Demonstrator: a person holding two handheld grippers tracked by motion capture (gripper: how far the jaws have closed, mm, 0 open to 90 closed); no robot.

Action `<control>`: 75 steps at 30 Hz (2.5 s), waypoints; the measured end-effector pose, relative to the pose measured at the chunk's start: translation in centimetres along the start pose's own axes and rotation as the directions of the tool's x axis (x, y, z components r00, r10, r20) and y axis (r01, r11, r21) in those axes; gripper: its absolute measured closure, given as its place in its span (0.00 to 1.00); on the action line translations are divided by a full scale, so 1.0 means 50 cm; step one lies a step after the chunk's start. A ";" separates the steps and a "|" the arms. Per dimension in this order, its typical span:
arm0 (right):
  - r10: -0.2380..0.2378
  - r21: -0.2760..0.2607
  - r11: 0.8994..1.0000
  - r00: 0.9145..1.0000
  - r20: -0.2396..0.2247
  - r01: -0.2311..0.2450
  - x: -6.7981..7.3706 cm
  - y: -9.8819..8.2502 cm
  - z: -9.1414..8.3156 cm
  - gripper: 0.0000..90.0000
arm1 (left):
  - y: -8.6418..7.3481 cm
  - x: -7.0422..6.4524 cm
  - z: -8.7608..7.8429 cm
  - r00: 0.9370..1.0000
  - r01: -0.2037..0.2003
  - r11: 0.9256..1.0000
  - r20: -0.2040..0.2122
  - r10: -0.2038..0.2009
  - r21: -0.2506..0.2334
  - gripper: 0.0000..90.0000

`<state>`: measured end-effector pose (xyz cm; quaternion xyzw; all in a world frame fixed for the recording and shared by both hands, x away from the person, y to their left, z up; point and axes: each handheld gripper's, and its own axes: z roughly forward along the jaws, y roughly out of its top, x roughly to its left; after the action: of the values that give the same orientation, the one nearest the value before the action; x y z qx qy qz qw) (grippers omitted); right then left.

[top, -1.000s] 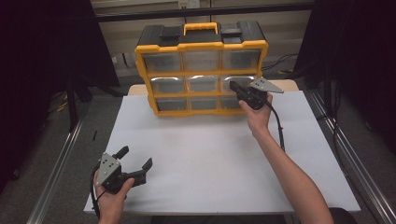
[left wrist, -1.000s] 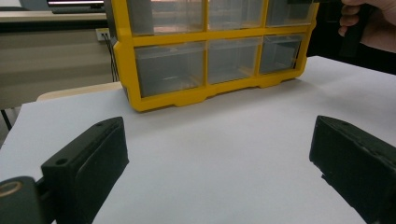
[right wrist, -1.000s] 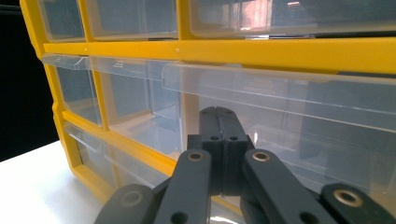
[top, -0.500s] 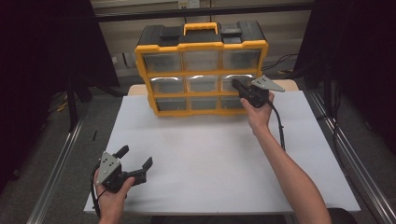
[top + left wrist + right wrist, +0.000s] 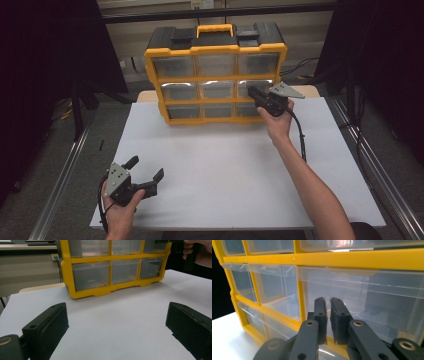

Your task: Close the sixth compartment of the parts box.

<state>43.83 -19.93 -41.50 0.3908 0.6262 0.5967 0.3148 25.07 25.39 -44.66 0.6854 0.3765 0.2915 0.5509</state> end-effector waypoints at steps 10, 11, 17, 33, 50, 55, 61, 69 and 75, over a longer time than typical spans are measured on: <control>0.053 0.009 0.999 0.999 0.007 -0.053 0.019 -0.004 -0.020 0.39 | -0.001 0.003 -0.001 1.000 -0.007 1.000 -0.018 0.007 0.000 0.05; 0.058 0.010 0.998 0.998 0.005 -0.058 0.020 -0.004 -0.022 0.35 | -0.001 0.003 0.000 1.000 -0.004 1.000 -0.020 0.004 -0.004 0.05; 0.065 0.052 0.997 0.998 -0.003 -0.064 0.019 -0.004 -0.042 0.15 | -0.001 0.003 0.003 0.999 0.009 1.000 -0.040 -0.008 0.003 0.06; 0.083 0.041 0.996 0.996 0.030 -0.084 0.007 -0.014 -0.124 0.02 | -0.001 0.003 0.010 0.999 0.031 1.000 -0.041 -0.031 0.005 0.06; 0.029 0.070 0.997 0.999 0.044 -0.032 0.033 -0.046 -0.202 0.01 | -0.002 0.003 0.010 0.999 0.024 1.000 -0.047 -0.023 0.015 0.05; 0.027 0.076 0.997 0.999 0.043 -0.030 0.038 -0.050 -0.228 0.01 | -0.004 0.005 0.012 0.999 0.022 1.000 -0.035 -0.021 0.011 0.05; 0.031 0.068 0.997 0.998 0.050 -0.035 0.044 -0.053 -0.262 0.01 | -0.003 0.003 0.012 0.999 0.019 1.000 -0.027 -0.019 0.017 0.05; 0.032 0.063 0.997 0.996 0.081 -0.037 0.048 -0.060 -0.310 0.02 | -0.004 0.006 0.015 0.996 0.076 0.997 -0.044 -0.075 0.011 0.05; 0.038 0.060 0.997 0.995 0.093 -0.044 0.051 -0.060 -0.345 0.02 | -0.003 0.006 0.007 0.999 0.038 0.999 -0.038 -0.038 0.012 0.05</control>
<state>27.35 -26.33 -42.77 0.4399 0.6212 0.5649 0.3186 25.48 25.48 -44.90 0.6760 0.4018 0.2913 0.5447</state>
